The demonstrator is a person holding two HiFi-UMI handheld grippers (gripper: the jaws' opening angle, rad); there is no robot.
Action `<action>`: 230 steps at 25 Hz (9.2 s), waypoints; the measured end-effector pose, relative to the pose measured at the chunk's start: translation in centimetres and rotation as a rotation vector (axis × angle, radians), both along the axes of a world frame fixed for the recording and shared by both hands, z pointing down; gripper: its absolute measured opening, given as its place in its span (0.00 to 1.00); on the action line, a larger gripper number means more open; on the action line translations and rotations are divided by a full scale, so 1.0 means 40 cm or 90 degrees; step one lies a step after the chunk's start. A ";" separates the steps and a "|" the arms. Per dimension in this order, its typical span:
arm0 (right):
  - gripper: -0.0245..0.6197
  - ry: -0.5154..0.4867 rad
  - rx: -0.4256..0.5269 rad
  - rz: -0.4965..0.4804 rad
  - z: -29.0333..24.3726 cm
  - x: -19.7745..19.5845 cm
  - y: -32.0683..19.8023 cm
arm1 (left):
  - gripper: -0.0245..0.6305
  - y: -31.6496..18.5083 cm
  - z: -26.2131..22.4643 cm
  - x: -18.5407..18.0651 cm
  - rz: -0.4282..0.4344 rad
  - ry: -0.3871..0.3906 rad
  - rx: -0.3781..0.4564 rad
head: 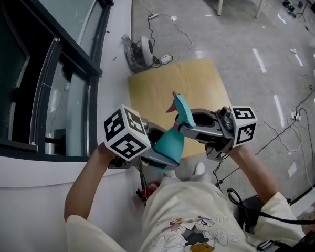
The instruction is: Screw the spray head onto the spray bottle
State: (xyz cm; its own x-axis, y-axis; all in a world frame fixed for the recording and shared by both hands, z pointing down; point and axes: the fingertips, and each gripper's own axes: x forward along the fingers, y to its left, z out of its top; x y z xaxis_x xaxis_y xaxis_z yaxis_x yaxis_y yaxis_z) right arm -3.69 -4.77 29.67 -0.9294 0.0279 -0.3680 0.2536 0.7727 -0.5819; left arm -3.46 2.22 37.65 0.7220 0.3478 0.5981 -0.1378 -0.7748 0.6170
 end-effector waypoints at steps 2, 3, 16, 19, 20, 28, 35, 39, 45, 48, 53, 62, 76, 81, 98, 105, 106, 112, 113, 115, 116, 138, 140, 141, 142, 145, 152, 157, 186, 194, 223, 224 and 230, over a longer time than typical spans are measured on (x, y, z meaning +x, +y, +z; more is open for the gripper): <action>0.24 -0.019 0.001 -0.015 -0.007 0.012 0.004 | 0.64 0.007 -0.015 0.010 0.008 0.025 -0.009; 0.24 -0.030 0.003 -0.028 -0.013 0.018 0.009 | 0.64 0.012 -0.024 0.016 0.013 0.038 -0.015; 0.24 -0.040 -0.002 -0.035 -0.046 0.037 -0.004 | 0.64 -0.022 -0.064 0.059 -0.062 0.073 0.023; 0.24 0.016 -0.040 0.045 -0.016 0.032 -0.049 | 0.64 -0.077 -0.032 0.050 -0.148 0.026 0.084; 0.24 0.034 -0.053 0.074 -0.007 0.032 -0.063 | 0.64 -0.093 -0.024 0.049 -0.174 0.016 0.101; 0.24 0.099 -0.110 0.247 0.032 0.029 -0.116 | 0.64 -0.151 0.019 0.042 -0.244 -0.019 0.168; 0.32 0.113 -0.061 0.256 0.009 0.038 -0.113 | 0.64 -0.161 0.005 0.065 -0.247 0.027 0.172; 0.35 0.116 -0.045 0.256 0.001 0.052 -0.108 | 0.64 -0.163 -0.007 0.078 -0.250 0.053 0.179; 0.36 0.112 -0.035 0.260 -0.014 0.087 -0.091 | 0.64 -0.171 -0.028 0.080 -0.253 0.087 0.185; 0.36 0.117 -0.022 0.265 -0.015 0.128 -0.056 | 0.64 -0.174 -0.037 0.075 -0.249 0.097 0.186; 0.51 0.132 0.027 0.254 0.001 0.218 -0.092 | 0.64 -0.167 -0.056 0.064 -0.217 0.112 0.190; 0.56 -0.066 0.107 -0.203 -0.023 0.191 -0.074 | 0.64 -0.095 -0.081 0.111 -0.110 0.133 0.171; 0.34 -0.100 0.246 -0.408 -0.059 0.135 0.047 | 0.64 -0.023 -0.100 0.153 -0.040 0.156 0.125; 0.26 -0.081 0.247 -0.383 -0.052 0.129 0.040 | 0.64 -0.030 -0.091 0.146 -0.050 0.155 0.110; 0.25 0.186 0.089 -0.108 0.072 0.048 -0.081 | 0.64 -0.165 0.053 0.063 -0.251 -0.051 0.239; 0.25 0.222 0.048 0.028 0.073 0.021 -0.110 | 0.64 -0.205 0.055 0.034 -0.339 -0.048 0.298; 0.25 0.226 0.045 0.049 0.071 0.020 -0.115 | 0.64 -0.212 0.053 0.030 -0.351 -0.051 0.311; 0.24 0.231 0.067 0.117 0.046 0.023 -0.115 | 0.64 -0.228 0.034 0.033 -0.391 -0.051 0.362; 0.24 0.228 0.073 0.122 0.042 0.016 -0.110 | 0.64 -0.225 0.030 0.027 -0.392 -0.042 0.367; 0.25 0.218 0.082 0.123 0.033 0.005 -0.099 | 0.64 -0.219 0.019 0.019 -0.390 -0.020 0.374; 0.26 0.213 0.090 0.115 0.028 0.002 -0.091 | 0.64 -0.217 0.012 0.018 -0.387 -0.011 0.376; 0.45 -0.113 0.235 -0.266 -0.145 0.170 0.049 | 0.64 0.052 -0.164 0.073 -0.007 0.336 0.179; 0.45 -0.116 0.244 -0.306 -0.141 0.157 0.079 | 0.64 0.068 -0.173 0.080 0.015 0.354 0.168; 0.45 -0.126 0.244 -0.323 -0.142 0.158 0.088 | 0.64 0.072 -0.175 0.083 0.023 0.359 0.167; 0.45 -0.140 0.243 -0.337 -0.145 0.163 0.094 | 0.64 0.075 -0.175 0.085 0.030 0.361 0.168; 0.45 -0.187 0.233 -0.356 -0.159 0.191 0.087 | 0.64 0.091 -0.178 0.088 0.052 0.366 0.167; 0.30 -0.140 0.221 -0.329 -0.103 0.164 0.001 | 0.64 0.106 -0.179 0.093 0.076 0.356 0.169; 0.35 -0.153 0.223 -0.409 -0.155 0.158 0.085 | 0.64 0.097 -0.168 0.096 0.079 0.342 0.179; 0.24 0.264 0.165 -0.112 0.035 -0.016 -0.014 | 0.64 -0.119 0.017 0.015 -0.266 0.025 0.276; 0.24 0.338 0.125 0.122 0.053 -0.042 -0.080 | 0.64 -0.234 0.035 -0.068 -0.466 -0.199 0.574; 0.46 0.523 0.838 -0.047 -0.099 0.128 -0.050 | 0.64 -0.125 0.011 -0.069 -0.239 0.007 0.431; 0.46 0.520 0.843 -0.063 -0.085 0.112 -0.048 | 0.64 -0.112 0.010 -0.064 -0.215 0.021 0.417; 0.46 0.476 0.903 -0.155 -0.026 0.061 -0.001 | 0.64 -0.052 -0.016 -0.010 -0.090 0.099 0.331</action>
State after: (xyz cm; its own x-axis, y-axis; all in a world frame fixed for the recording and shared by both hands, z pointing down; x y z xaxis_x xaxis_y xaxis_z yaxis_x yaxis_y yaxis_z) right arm -1.25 -4.79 28.63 -0.8028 0.0989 0.5880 0.4464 0.7534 0.4828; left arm -3.86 0.15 37.01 0.8337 -0.0707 0.5477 -0.1999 -0.9632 0.1800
